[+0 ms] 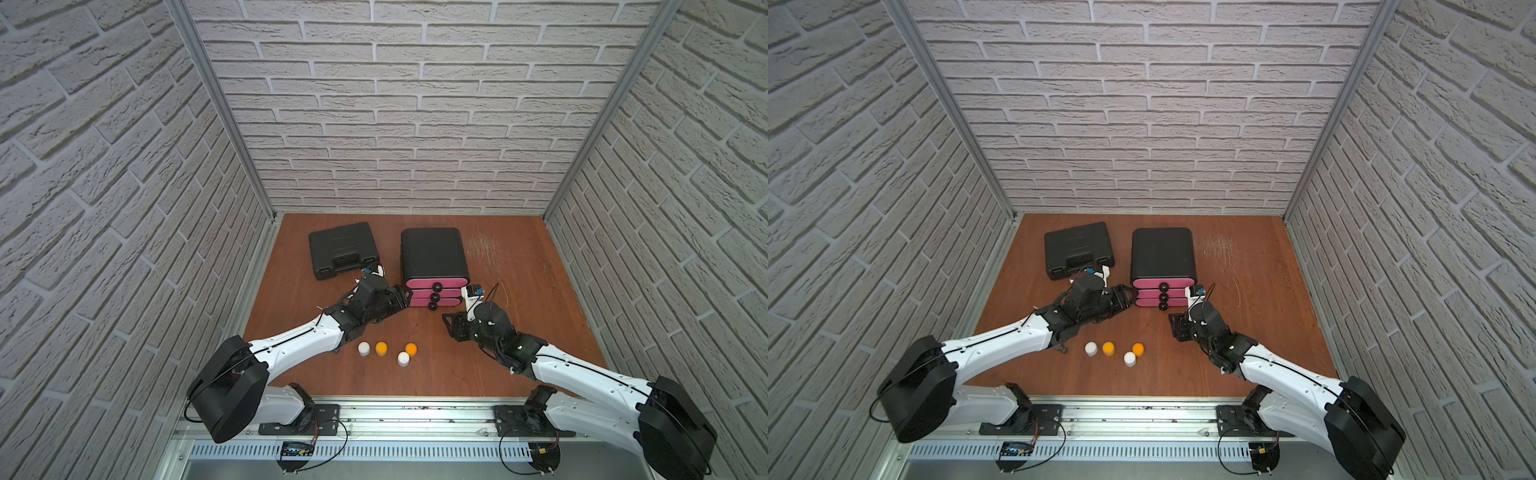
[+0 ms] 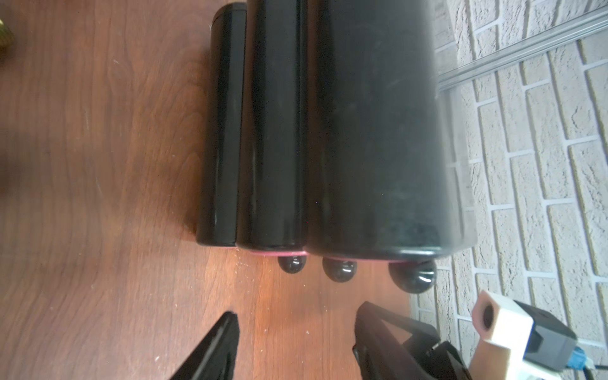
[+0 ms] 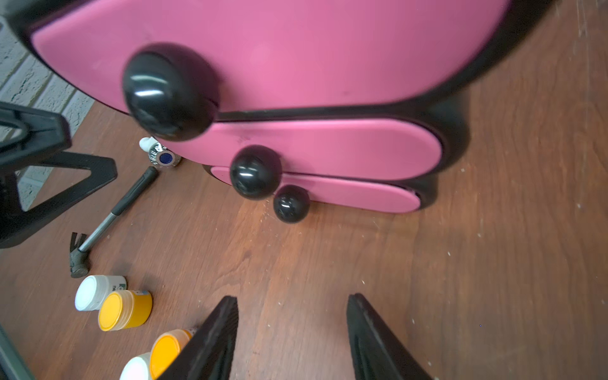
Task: Put the paint cans in the drawer according to color
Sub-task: Adjust the storage box at the center of the board.
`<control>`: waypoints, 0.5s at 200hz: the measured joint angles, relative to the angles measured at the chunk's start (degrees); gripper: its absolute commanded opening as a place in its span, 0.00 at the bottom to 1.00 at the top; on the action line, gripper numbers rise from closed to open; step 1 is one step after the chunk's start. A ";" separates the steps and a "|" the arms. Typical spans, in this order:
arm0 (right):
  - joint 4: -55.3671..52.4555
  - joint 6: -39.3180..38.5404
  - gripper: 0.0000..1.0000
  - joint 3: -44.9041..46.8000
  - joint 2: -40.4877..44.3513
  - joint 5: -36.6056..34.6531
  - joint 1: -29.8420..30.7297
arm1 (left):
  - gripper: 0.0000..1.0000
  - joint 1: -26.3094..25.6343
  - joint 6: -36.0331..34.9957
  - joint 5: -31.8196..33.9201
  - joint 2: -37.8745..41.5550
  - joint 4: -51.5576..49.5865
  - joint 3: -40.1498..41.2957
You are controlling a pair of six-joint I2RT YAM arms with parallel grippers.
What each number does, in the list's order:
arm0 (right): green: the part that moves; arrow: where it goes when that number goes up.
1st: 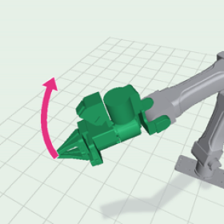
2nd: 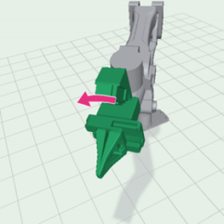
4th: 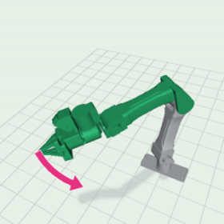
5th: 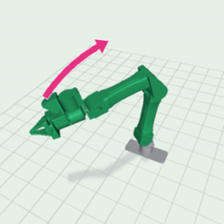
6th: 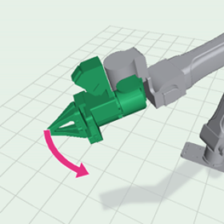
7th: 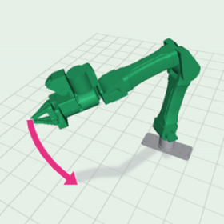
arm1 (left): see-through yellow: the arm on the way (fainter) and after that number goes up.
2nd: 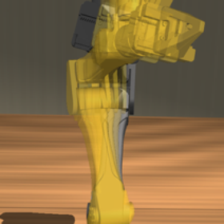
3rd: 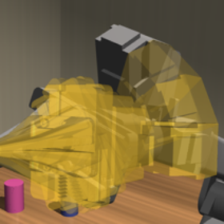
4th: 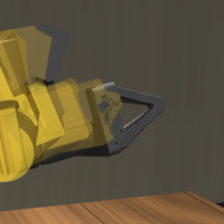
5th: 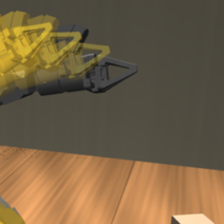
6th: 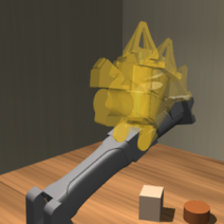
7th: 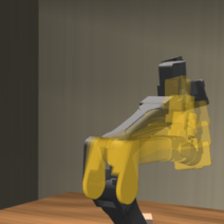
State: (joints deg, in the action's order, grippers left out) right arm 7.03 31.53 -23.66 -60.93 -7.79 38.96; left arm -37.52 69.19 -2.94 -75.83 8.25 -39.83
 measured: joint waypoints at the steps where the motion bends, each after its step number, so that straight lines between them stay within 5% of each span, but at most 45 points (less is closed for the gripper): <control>1: 0.26 -0.13 0.58 0.02 -0.11 -0.04 0.07 | 0.62 0.00 0.00 0.02 0.02 0.04 0.00; 63: 5.95 -2.47 0.58 0.22 -2.16 -2.97 0.96 | 0.62 0.33 -0.92 6.19 7.06 -4.26 2.23; 100: 3.50 -2.16 0.58 0.22 -1.33 -2.97 0.96 | 0.59 7.63 -1.70 4.39 6.23 -5.95 0.35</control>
State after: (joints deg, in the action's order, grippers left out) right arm 10.52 29.36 -23.44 -62.26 -10.76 39.92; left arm -29.89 67.48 1.45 -69.60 2.31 -39.48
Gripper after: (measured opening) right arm 0.579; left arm 0.604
